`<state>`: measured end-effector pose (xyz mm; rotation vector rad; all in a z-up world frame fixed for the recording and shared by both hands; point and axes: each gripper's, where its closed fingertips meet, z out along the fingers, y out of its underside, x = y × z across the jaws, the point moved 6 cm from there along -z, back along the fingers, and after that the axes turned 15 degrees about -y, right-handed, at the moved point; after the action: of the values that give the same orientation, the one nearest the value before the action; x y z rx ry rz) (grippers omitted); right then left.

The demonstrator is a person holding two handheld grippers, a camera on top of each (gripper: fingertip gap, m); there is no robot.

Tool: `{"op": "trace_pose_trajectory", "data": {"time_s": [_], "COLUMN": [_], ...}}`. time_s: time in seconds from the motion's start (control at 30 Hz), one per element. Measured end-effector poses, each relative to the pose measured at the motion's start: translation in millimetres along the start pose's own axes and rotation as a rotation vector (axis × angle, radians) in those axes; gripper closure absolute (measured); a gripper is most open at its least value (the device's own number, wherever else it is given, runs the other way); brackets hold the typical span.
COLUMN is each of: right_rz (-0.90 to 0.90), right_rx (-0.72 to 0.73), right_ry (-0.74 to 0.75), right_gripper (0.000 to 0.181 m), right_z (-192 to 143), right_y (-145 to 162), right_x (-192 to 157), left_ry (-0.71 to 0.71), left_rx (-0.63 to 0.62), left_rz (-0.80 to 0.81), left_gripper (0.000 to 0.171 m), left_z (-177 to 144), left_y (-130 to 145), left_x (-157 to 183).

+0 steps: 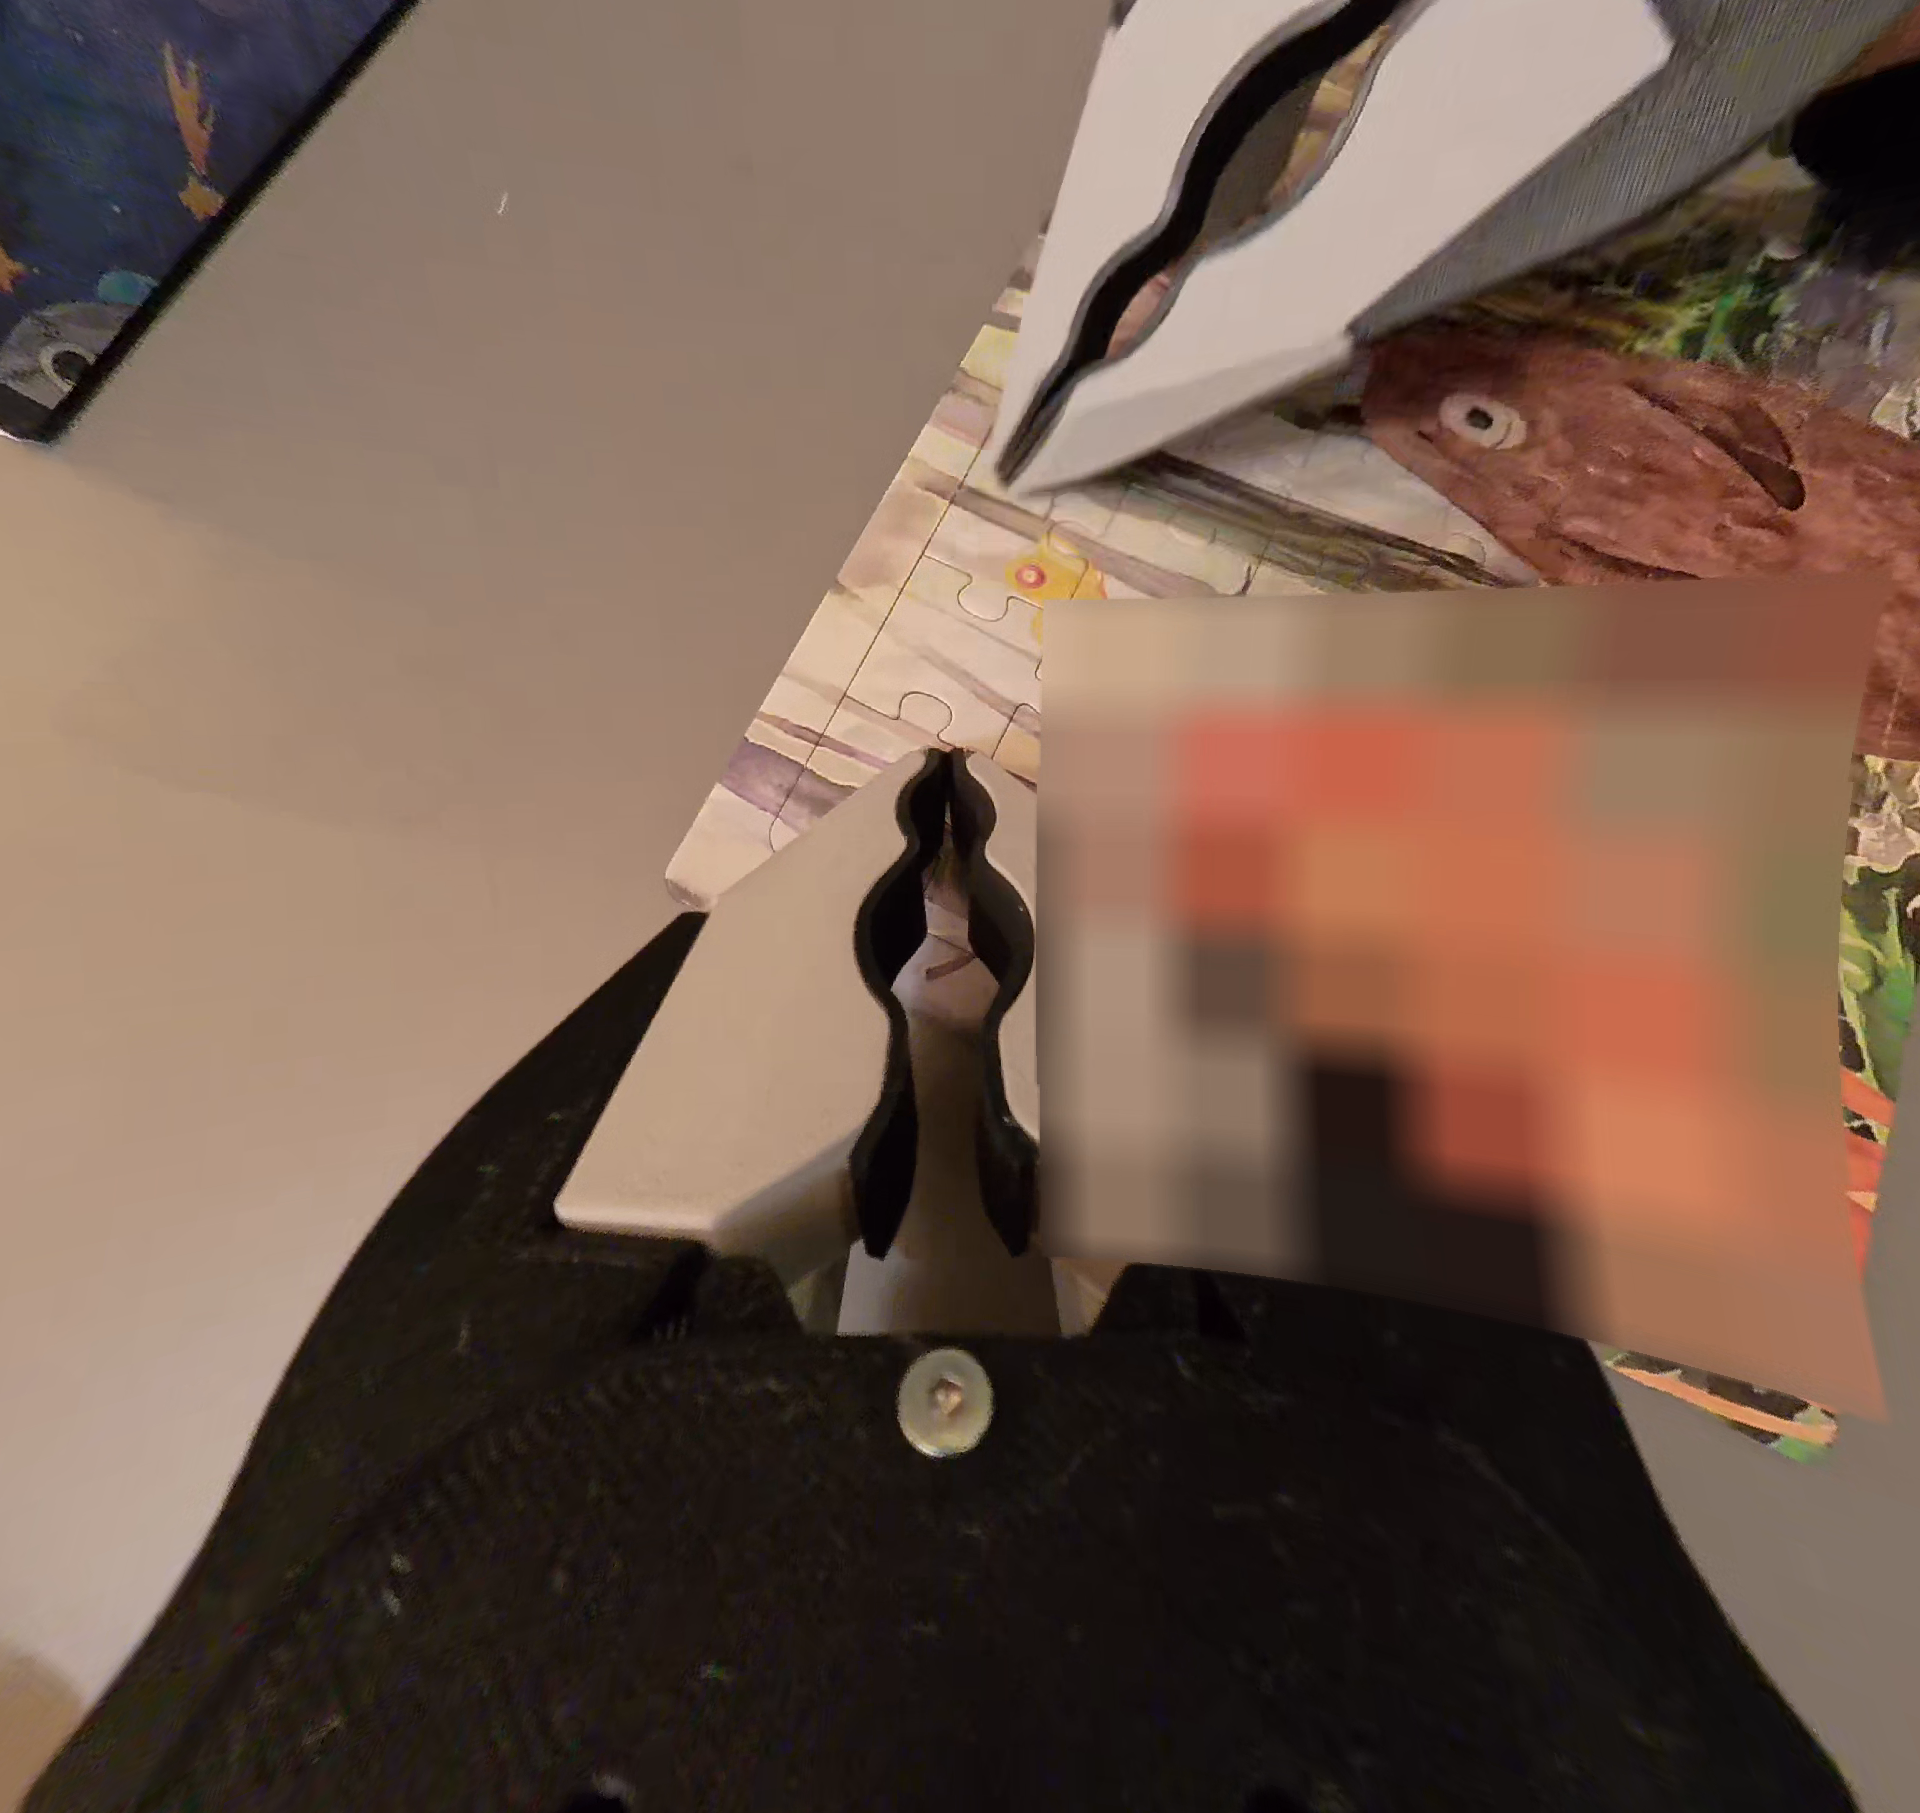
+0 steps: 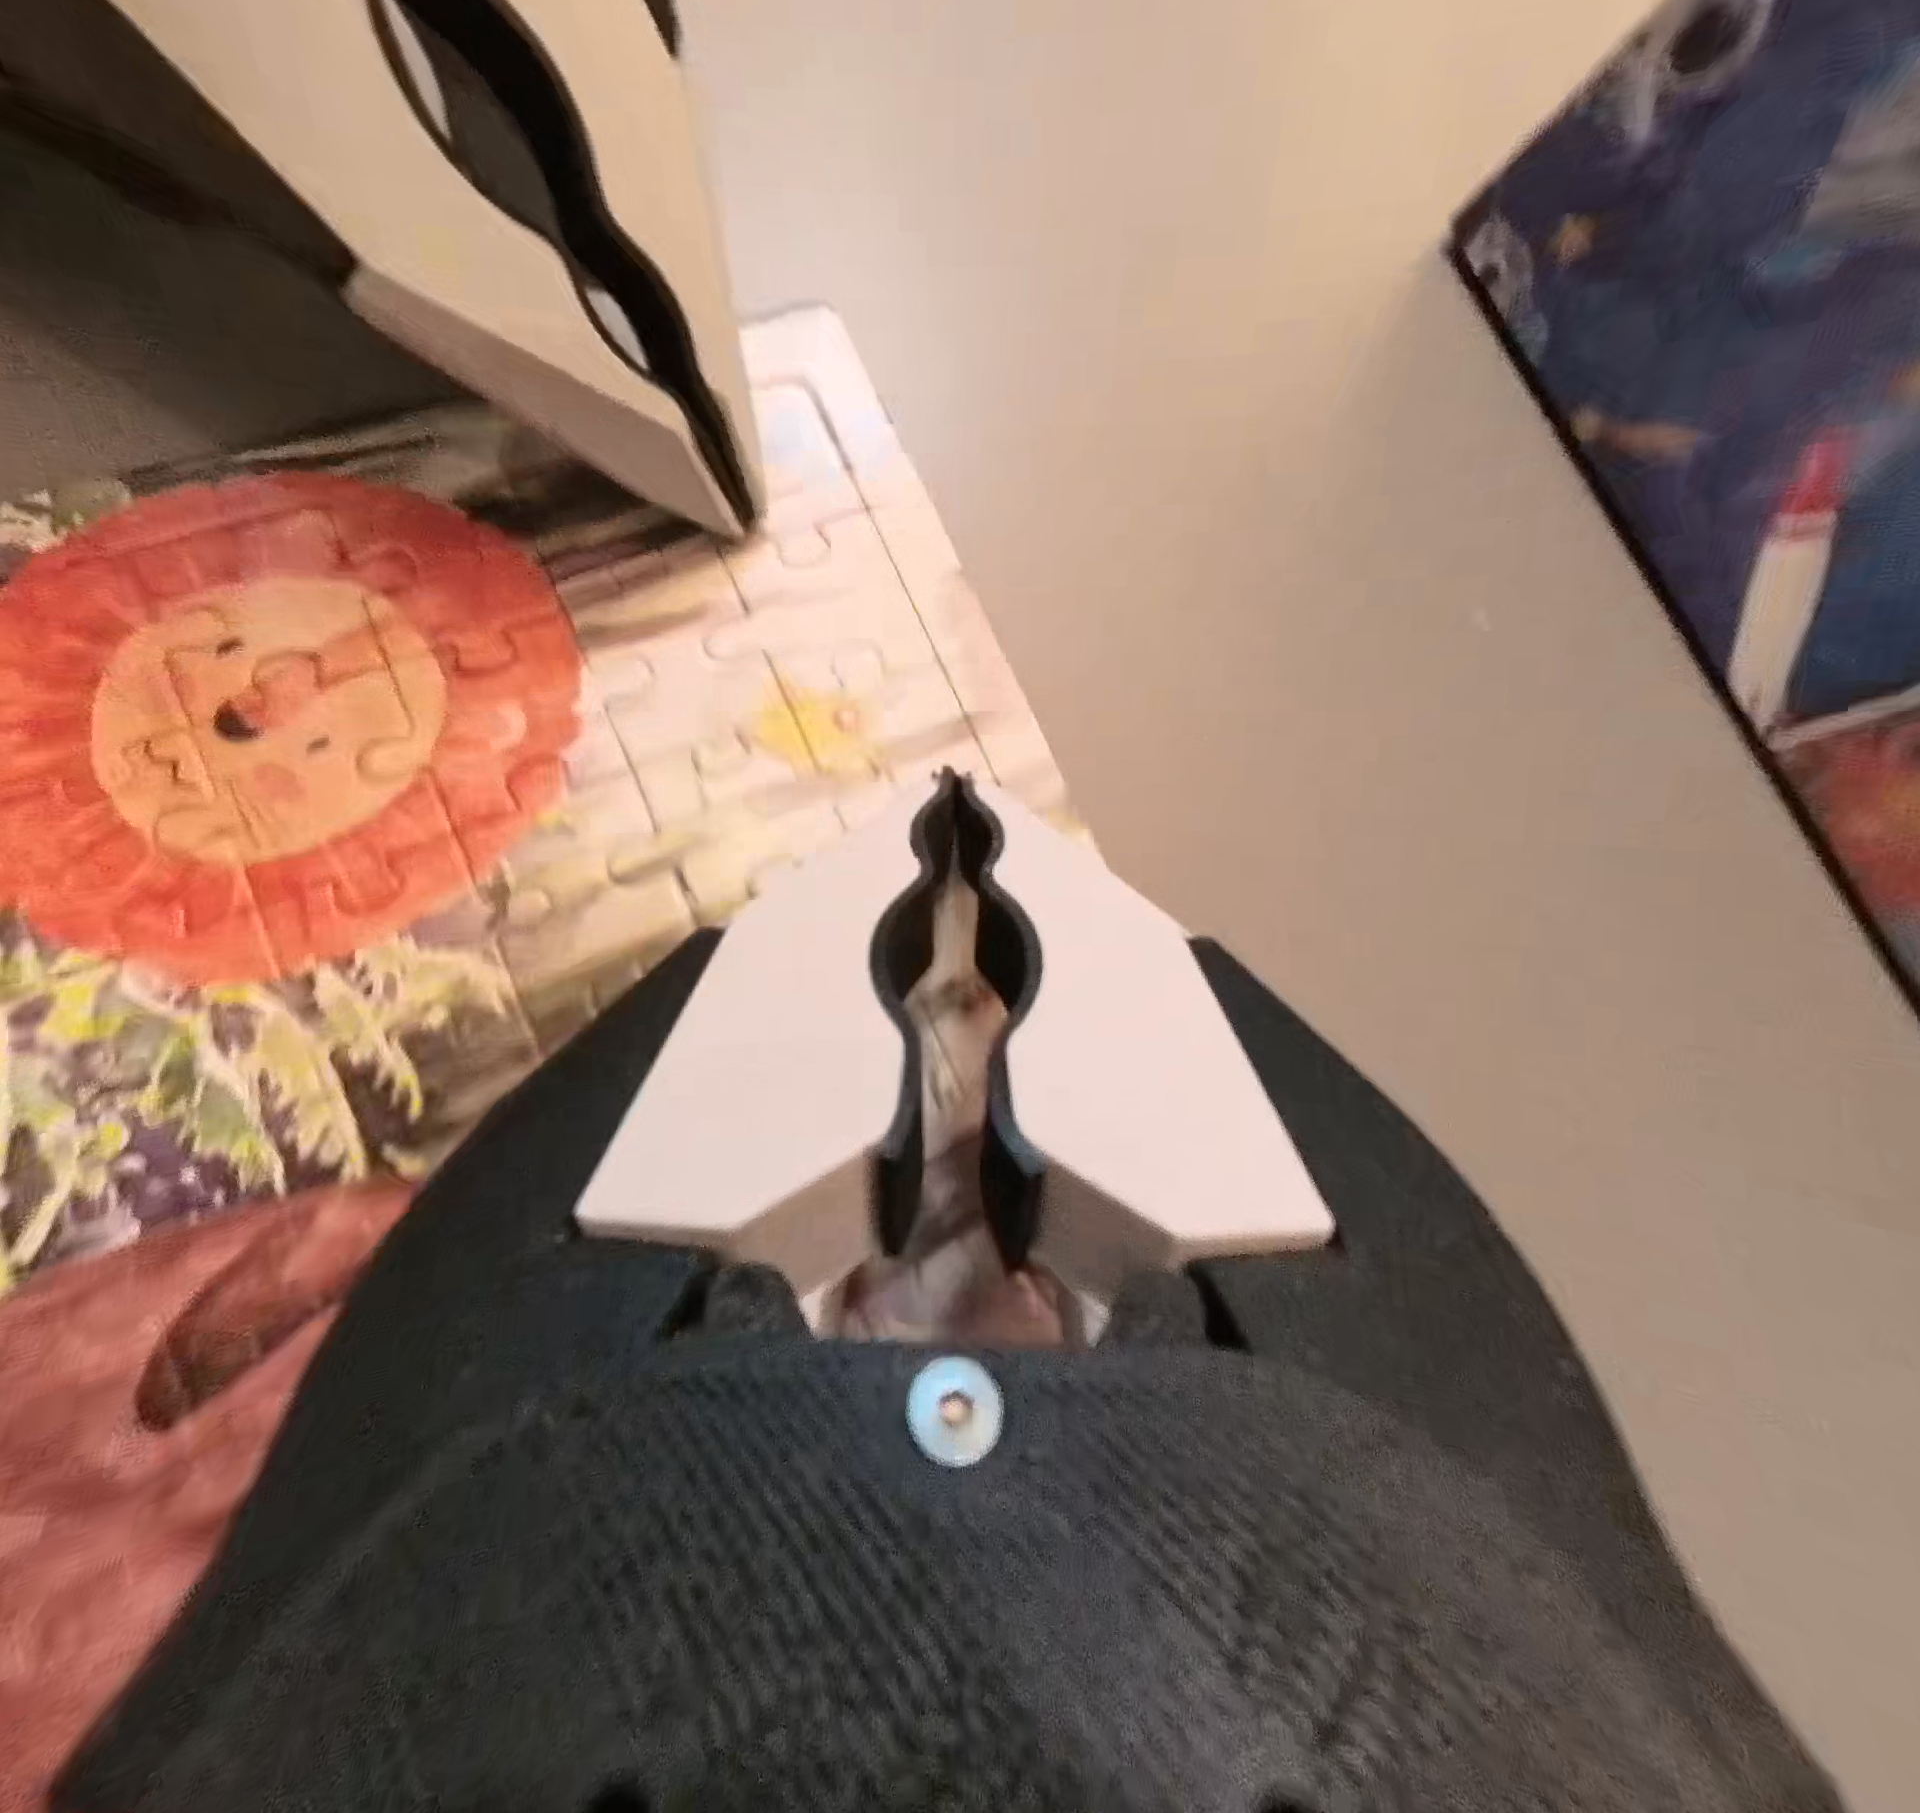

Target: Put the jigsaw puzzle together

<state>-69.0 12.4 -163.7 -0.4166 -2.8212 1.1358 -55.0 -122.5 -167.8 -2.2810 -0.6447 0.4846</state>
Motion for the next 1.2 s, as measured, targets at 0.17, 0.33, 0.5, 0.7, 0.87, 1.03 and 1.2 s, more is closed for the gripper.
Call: {"op": "trace_pose_trajectory", "data": {"time_s": [0.17,0.33,0.5,0.7,0.87,1.03,1.2], "right_rz": [0.192,0.365,0.379,0.377,0.322,0.291,0.347], "right_rx": [0.031,0.099,0.099,0.033,-0.025,-0.027,0.087], "right_ry": [0.07,0.139,0.165,0.108,0.102,0.113,0.123], "right_gripper": [0.181,0.181,0.181,0.181,0.181,0.181,0.181], "right_z": [-50,-94,-108,-110,-113,-114,-114], "right_y": [50,97,111,114,118,122,127], "right_x": [21,33,20,-19,-54,-79,-80], "left_ry": [0.005,0.004,0.019,-0.006,-0.08,-0.222,-0.104], "left_rx": [0.0,0.003,0.001,-0.001,-0.007,-0.061,-0.137], "left_rz": [-0.005,-0.001,-0.014,-0.006,-0.017,0.042,-0.105], "left_gripper": [0.171,0.171,0.171,0.171,0.17,0.17,0.171], "left_z": [0,2,2,0,-1,-14,-42], "left_y": [0,0,0,1,2,10,25], "left_x": [0,1,1,3,6,14,53]}}
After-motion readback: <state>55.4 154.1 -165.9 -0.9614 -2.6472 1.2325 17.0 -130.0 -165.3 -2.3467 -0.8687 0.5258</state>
